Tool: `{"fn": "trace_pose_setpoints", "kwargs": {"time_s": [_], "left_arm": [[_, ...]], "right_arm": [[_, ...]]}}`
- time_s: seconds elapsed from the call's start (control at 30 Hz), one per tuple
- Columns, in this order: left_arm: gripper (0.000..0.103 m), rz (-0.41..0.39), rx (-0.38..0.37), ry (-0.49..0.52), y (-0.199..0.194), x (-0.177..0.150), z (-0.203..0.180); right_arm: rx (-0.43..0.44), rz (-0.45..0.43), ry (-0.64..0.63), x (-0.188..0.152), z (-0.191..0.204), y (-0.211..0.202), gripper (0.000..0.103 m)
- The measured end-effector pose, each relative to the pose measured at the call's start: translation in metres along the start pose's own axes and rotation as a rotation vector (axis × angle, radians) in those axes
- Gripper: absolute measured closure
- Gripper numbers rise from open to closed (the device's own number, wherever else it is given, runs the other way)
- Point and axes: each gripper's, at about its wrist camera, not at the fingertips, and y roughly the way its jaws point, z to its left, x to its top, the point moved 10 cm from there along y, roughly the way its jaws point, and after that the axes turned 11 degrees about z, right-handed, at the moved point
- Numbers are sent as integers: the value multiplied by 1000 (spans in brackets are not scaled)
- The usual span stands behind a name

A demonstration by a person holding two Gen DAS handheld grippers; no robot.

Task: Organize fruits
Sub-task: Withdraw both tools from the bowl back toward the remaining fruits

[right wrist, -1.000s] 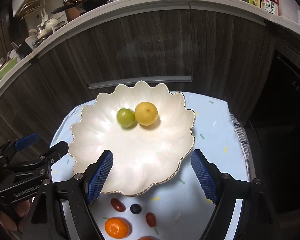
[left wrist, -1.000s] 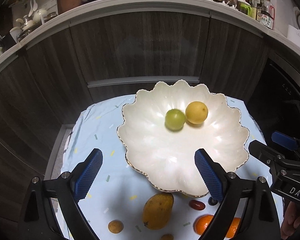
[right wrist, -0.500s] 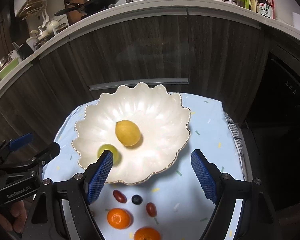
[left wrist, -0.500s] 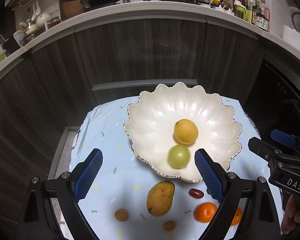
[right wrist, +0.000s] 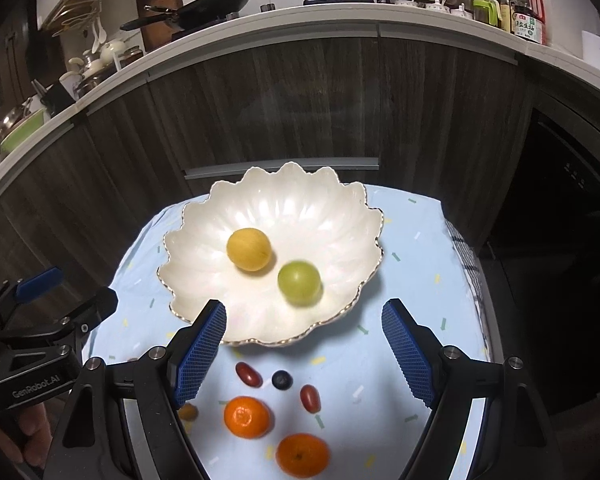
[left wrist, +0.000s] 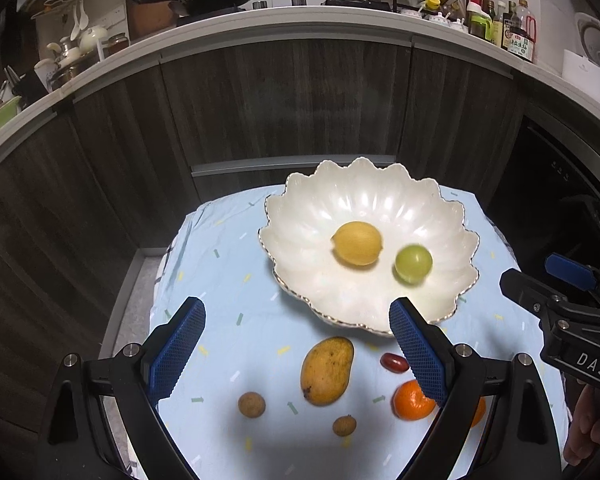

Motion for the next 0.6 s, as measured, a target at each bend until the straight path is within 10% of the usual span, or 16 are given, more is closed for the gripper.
{"fn": "trace_pose_setpoints", "kwargs": {"time_s": [0.6], "left_arm": [[9,7,12,17,-6,-30,-2]], "right_arm": [[-33,4,-32,-34,3,-10,22]]}}
